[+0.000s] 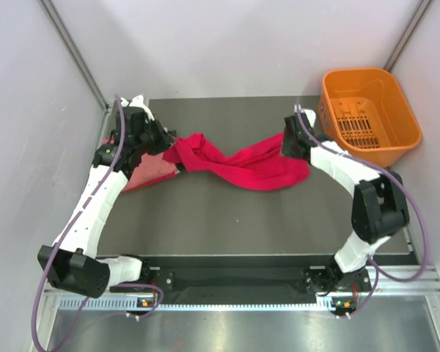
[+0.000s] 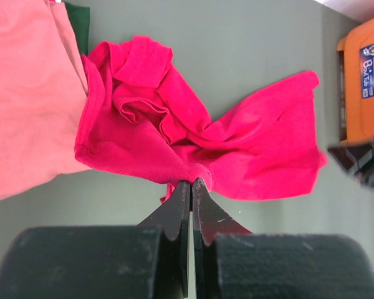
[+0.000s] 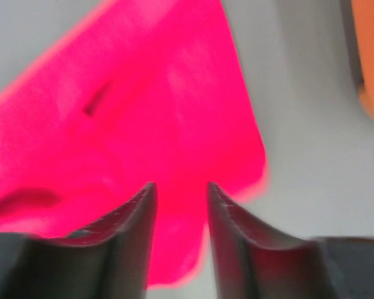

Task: Fold and stack the t-shirts
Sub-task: Flatten the tshirt out

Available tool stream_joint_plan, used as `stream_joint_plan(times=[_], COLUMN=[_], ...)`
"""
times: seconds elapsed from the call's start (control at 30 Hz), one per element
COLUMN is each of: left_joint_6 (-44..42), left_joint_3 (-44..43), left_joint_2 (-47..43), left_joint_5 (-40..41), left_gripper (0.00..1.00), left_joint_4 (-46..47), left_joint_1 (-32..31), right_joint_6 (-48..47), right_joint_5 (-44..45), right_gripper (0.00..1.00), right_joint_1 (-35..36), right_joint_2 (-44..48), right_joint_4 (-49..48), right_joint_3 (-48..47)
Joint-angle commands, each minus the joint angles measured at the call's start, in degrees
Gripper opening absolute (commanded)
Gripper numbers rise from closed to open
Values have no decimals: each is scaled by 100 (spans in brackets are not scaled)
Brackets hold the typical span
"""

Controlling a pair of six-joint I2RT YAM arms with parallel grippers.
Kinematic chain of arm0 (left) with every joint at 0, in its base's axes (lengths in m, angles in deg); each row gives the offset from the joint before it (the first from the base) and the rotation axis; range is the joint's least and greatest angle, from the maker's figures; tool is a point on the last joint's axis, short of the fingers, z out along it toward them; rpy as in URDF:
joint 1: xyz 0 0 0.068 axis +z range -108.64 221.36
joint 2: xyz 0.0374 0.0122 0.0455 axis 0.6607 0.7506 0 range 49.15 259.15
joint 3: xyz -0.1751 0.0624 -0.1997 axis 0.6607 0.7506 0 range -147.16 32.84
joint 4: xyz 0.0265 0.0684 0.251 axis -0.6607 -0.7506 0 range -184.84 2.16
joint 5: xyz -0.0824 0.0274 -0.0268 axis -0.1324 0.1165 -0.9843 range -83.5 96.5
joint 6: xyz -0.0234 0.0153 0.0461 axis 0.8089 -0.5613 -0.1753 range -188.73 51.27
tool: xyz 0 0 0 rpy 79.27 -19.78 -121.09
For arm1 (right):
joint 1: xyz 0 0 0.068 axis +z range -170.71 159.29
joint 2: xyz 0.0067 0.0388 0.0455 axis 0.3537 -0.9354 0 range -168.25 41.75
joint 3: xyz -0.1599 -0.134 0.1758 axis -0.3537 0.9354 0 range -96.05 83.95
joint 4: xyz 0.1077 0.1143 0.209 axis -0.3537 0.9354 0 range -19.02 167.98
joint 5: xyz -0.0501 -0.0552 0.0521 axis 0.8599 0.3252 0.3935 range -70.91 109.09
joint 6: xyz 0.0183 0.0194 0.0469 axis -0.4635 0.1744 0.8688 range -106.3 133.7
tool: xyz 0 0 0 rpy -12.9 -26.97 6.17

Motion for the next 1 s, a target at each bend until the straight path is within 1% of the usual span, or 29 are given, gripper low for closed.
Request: stream_joint_plan(times=[0.0,0.07,0.1,0.17,0.23,0.37,0.43,0.47,0.57,0.63,0.7,0.8,0.87,0.9,0.93,0.97], left_joint_6=[-61,-114,-123,-140,-123,-97,-105,-105,-114,-123,-132,-149,-167,-167,-176,-184], left_joint_3=[45,80,106,124,150,229,247,247,238,238,238,256,256,264,265,282], left_joint_2=[-5,-5,-5,-14,-14,-22,-31,-49,-110,-137,-172,-189,-189,-198,-207,-207], left_joint_5=[-131,-61,18,53,45,62,158,176,229,256,291,291,300,308,308,308], left_gripper=[0,0,0,0,0,0,0,0,0,0,0,0,0,0,0,0], left_joint_4=[264,264,247,247,282,343,335,326,299,291,282,255,238,238,229,238], left_joint_1=[32,41,41,41,41,41,49,41,41,41,41,41,41,41,41,41], right_joint_6=[-438,-421,-403,-342,-272,-148,-113,-104,-69,-25,19,80,107,116,133,151], right_joint_5=[-108,-205,-336,-469,-662,-1250,-1383,-1445,-1533,-1656,-1787,-1876,-1867,-1841,-1806,-1771], right_gripper=[54,79,83,83,81,74,70,70,72,72,71,67,58,52,43,41], right_joint_1=[15,-12,-29,-134,-266,-784,-925,-1039,-1136,-1146,-1163,-1154,-1163,-1155,-1154,-1154], right_joint_2=[-677,-635,-470,-258,50,551,788,867,903,816,675,482,359,315,288,271], right_joint_4=[201,158,1,-176,-361,-817,-888,-889,-923,-1038,-1170,-1301,-1337,-1346,-1354,-1372], right_joint_3=[-665,-614,-526,-132,116,968,1284,1347,1583,1698,1743,1769,1769,1760,1778,1787])
